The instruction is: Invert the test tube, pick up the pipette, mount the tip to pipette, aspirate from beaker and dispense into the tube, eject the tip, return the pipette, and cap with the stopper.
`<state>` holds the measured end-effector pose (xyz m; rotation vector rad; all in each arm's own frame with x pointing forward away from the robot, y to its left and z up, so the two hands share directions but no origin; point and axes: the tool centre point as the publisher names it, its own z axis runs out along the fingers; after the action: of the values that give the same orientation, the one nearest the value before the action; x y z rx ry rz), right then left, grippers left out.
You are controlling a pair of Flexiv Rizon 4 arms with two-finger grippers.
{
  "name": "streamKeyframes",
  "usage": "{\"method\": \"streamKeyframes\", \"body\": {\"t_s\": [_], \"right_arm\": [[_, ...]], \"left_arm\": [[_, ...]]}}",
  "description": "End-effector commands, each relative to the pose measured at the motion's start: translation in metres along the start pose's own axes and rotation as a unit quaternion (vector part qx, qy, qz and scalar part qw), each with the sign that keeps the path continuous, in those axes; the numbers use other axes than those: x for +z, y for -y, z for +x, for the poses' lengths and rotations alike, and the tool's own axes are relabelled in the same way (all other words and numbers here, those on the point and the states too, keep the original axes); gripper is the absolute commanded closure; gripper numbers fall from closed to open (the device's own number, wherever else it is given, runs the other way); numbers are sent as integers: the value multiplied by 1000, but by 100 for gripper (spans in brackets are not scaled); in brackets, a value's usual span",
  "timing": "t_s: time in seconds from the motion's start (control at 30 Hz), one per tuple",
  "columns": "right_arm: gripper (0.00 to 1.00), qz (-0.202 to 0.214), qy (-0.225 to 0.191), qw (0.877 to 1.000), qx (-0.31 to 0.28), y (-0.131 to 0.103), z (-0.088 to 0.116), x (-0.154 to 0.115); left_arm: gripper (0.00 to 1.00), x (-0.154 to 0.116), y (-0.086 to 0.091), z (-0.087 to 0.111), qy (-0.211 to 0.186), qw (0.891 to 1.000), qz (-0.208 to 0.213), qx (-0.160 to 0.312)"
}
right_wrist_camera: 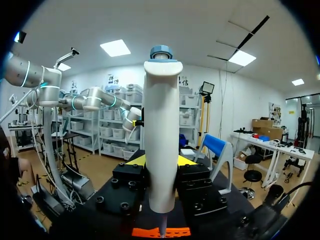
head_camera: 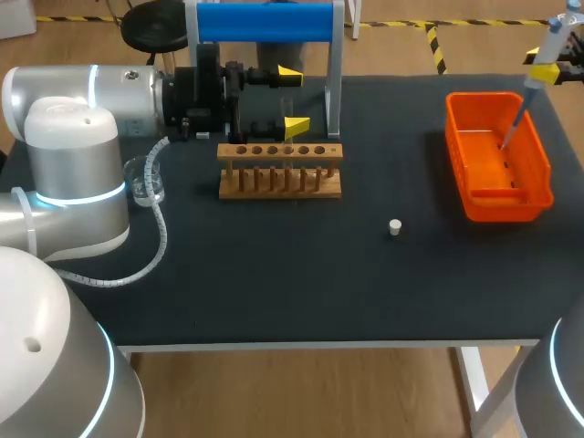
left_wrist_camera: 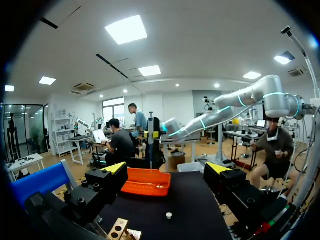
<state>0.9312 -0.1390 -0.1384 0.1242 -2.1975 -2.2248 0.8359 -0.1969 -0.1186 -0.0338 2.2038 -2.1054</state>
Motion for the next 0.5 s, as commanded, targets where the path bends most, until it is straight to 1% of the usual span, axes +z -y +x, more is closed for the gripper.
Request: {"method": "streamKeyframes", "body": {"t_s": [0.03, 0.27, 0.5], "right_arm": [[100, -5, -13, 1000, 2, 5, -7, -11], [100, -8, -21, 1000, 7, 5, -7, -17], [100, -7, -22, 1000, 8, 5, -7, -17]], "left_arm": [[0, 0, 0, 0, 1, 1000, 1, 1], [0, 0, 0, 0, 1, 1000, 1, 1], [0, 0, 0, 0, 1, 1000, 1, 1]]}}
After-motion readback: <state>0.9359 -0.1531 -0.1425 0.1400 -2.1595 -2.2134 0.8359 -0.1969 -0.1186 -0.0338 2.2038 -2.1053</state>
